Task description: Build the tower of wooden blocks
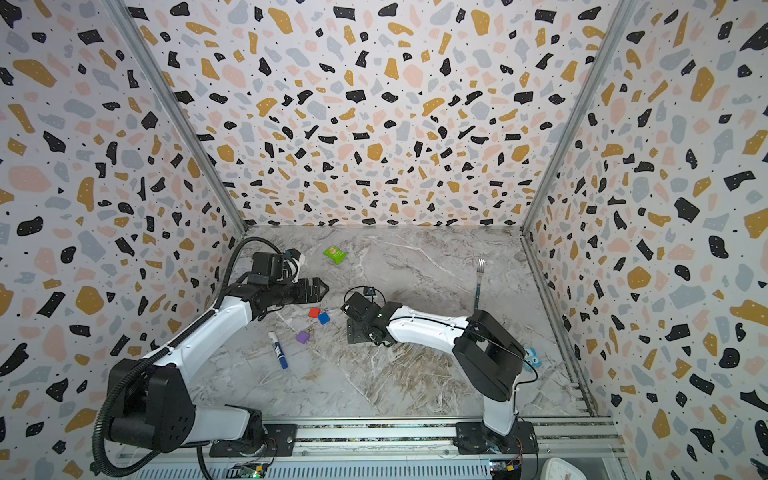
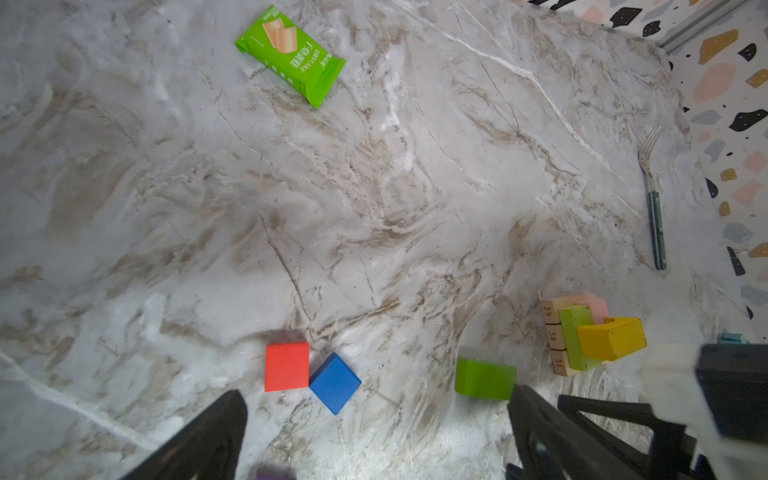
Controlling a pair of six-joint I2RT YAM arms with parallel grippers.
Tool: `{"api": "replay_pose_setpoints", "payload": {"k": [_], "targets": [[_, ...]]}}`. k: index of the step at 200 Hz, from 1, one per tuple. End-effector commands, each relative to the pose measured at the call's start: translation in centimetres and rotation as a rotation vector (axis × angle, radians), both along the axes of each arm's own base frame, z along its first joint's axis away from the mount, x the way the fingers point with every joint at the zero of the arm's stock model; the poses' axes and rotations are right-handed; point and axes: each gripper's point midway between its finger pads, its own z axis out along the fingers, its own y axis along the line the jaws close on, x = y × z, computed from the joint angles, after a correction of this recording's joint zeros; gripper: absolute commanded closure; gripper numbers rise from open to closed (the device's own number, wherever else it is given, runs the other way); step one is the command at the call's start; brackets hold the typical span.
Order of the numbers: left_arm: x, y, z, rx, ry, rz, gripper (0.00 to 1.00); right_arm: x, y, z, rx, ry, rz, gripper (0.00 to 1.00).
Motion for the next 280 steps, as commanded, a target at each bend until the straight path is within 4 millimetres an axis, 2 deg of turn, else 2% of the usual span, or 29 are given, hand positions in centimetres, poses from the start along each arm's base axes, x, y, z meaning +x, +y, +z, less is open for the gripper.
{"api": "replay_pose_setpoints", "payload": {"k": [1, 32, 83, 197, 248, 280], "targets": [[0.3, -0.3, 2.4, -0.030, -0.103, -0.020, 0.01, 0.9, 1.0, 0.7, 0.029, 0.004, -0.013, 0.12], [0.2, -0.2, 2.5, -0.033, -0.108, -0.015, 0.00, 1.2, 1.5, -0.2, 0.033, 0.023, -0.010, 0.13], [0.1, -0.3, 2.7, -0.038, -0.113, -0.020, 0.01, 2.0, 1.1, -1.5, 0.029, 0.045, -0.021, 0.14], [0.2, -0.1, 2.5, -0.042, -0.106, -0.012, 0.01, 3.7, 2.4, -2.4, -0.011, 0.013, 0.019, 0.22], [0.2, -0.1, 2.4, -0.042, -0.106, -0.012, 0.01, 4.2, 2.1, -3.0, -0.093, -0.001, 0.040, 0.24], [0.2, -0.1, 2.2, -0.044, -0.099, -0.011, 0.01, 4.3, 2.0, -3.2, -0.123, -0.016, 0.049, 0.30]]}}
